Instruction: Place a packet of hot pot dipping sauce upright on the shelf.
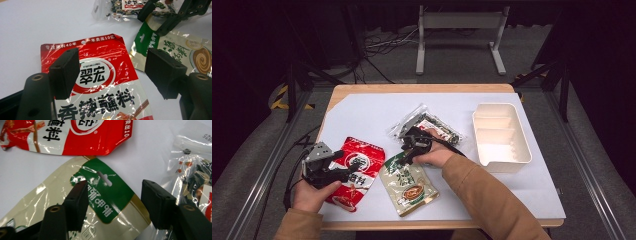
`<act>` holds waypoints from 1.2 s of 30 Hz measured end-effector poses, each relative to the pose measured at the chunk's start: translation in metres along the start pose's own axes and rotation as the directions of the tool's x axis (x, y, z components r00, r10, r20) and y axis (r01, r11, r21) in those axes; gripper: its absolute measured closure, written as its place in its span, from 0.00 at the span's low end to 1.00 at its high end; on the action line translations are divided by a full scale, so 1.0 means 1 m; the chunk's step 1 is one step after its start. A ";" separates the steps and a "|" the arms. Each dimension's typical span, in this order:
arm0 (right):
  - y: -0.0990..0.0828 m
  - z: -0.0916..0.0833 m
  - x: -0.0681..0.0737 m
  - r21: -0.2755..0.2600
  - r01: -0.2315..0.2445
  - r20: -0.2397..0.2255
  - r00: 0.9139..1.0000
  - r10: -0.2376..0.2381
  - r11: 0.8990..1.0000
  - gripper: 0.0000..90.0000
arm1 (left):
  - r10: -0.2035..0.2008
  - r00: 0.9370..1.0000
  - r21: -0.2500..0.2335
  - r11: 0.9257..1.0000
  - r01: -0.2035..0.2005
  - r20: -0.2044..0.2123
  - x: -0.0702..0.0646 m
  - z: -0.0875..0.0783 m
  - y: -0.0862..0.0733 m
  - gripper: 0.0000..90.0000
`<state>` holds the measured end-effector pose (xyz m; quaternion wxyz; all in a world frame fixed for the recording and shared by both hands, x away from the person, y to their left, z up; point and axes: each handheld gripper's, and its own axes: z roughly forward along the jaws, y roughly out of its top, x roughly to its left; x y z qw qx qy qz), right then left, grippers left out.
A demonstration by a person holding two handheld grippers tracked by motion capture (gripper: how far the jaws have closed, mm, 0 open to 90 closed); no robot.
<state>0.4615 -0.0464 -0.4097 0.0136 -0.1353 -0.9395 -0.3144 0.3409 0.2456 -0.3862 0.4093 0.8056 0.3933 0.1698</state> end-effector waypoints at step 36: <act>-0.005 0.004 0.013 0.202 0.073 0.077 0.993 -0.090 0.977 0.99 | -0.003 1.000 0.006 1.000 0.003 -0.003 0.001 0.001 -0.001 0.32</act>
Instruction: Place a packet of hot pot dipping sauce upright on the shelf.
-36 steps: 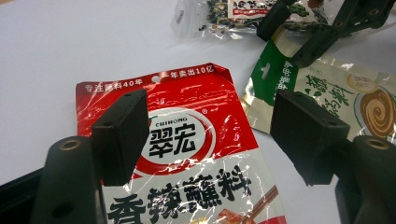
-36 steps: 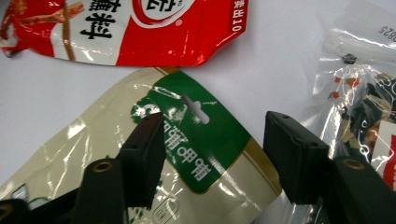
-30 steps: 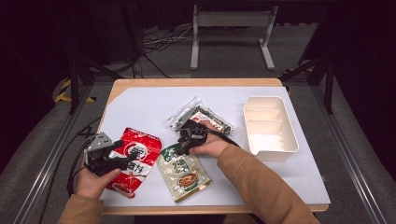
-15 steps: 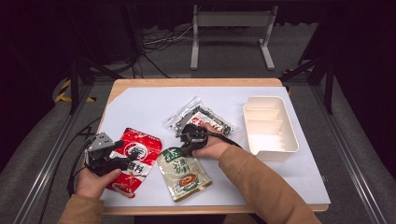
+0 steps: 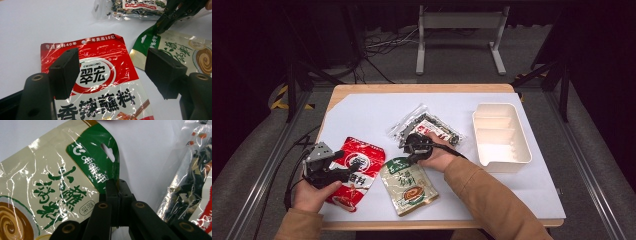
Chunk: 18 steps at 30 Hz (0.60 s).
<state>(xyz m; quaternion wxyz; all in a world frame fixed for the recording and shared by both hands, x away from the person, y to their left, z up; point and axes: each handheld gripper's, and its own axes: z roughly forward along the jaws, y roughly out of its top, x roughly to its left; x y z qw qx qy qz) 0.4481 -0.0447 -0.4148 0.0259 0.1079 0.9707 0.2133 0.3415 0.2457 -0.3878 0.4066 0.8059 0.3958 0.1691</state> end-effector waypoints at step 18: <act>-0.003 -0.047 0.012 -0.091 0.015 0.032 0.999 -0.012 0.996 1.00 | -0.006 1.000 -0.003 1.000 0.006 -0.004 0.002 -0.001 0.000 0.32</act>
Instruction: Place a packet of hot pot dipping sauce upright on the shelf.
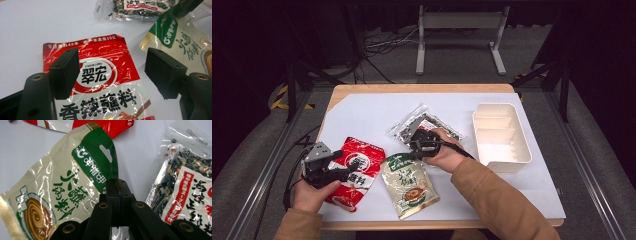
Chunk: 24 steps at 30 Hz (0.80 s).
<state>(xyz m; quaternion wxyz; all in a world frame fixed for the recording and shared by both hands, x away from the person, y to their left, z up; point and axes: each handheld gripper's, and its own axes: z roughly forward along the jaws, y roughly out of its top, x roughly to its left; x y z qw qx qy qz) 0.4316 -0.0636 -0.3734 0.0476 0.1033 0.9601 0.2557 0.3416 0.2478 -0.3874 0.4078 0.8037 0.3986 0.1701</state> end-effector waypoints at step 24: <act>-0.002 -0.094 0.043 -0.142 0.085 0.066 0.995 -0.077 0.986 1.00 | -0.008 1.000 -0.007 1.000 0.008 -0.002 0.002 -0.001 0.000 0.32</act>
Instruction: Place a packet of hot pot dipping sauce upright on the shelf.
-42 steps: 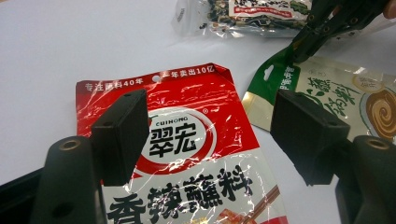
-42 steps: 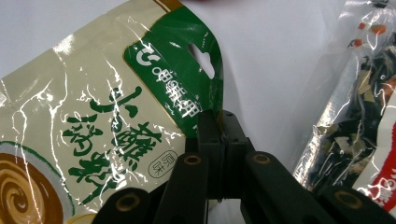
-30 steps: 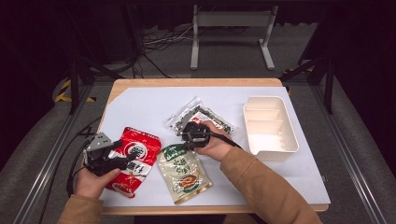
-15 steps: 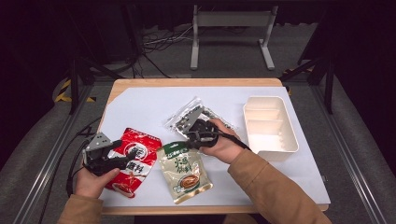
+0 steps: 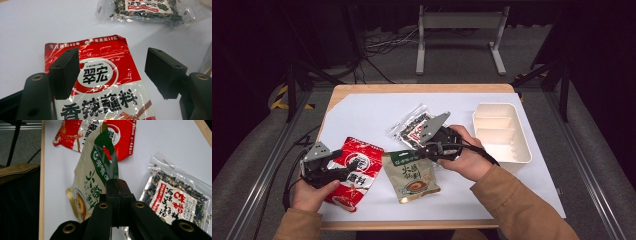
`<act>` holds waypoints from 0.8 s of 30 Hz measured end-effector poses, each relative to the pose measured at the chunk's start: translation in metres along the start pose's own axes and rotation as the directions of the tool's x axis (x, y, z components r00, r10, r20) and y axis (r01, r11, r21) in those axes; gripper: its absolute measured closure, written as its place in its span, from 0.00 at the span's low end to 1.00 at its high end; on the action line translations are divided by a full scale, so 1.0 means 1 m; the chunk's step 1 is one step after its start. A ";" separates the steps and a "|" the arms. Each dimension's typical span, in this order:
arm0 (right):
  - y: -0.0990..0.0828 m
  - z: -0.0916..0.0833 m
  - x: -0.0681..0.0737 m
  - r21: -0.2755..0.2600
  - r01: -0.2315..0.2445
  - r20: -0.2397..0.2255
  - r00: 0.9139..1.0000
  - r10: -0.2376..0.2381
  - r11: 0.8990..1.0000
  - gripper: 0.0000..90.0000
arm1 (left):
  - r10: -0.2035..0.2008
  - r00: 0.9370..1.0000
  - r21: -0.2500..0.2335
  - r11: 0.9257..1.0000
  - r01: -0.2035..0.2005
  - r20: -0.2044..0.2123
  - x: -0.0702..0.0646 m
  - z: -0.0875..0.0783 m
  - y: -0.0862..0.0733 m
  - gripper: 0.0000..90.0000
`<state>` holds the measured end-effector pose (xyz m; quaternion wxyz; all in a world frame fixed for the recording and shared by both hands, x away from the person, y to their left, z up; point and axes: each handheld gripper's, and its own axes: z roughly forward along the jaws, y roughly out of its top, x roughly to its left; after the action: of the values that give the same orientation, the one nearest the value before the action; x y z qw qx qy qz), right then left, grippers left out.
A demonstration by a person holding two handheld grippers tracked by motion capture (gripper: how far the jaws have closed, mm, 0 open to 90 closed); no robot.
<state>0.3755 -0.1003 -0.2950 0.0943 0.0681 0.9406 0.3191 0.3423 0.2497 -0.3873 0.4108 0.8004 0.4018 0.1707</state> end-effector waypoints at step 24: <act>0.003 -0.052 -0.005 -0.081 0.017 0.110 0.994 -0.008 0.997 1.00 | -0.020 1.000 0.005 1.000 0.020 -0.002 0.004 0.001 -0.002 0.32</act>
<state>0.3692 -0.1295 -0.2515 0.1506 0.0755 0.9204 0.3527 0.3440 0.2533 -0.3900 0.4099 0.7974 0.4105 0.1663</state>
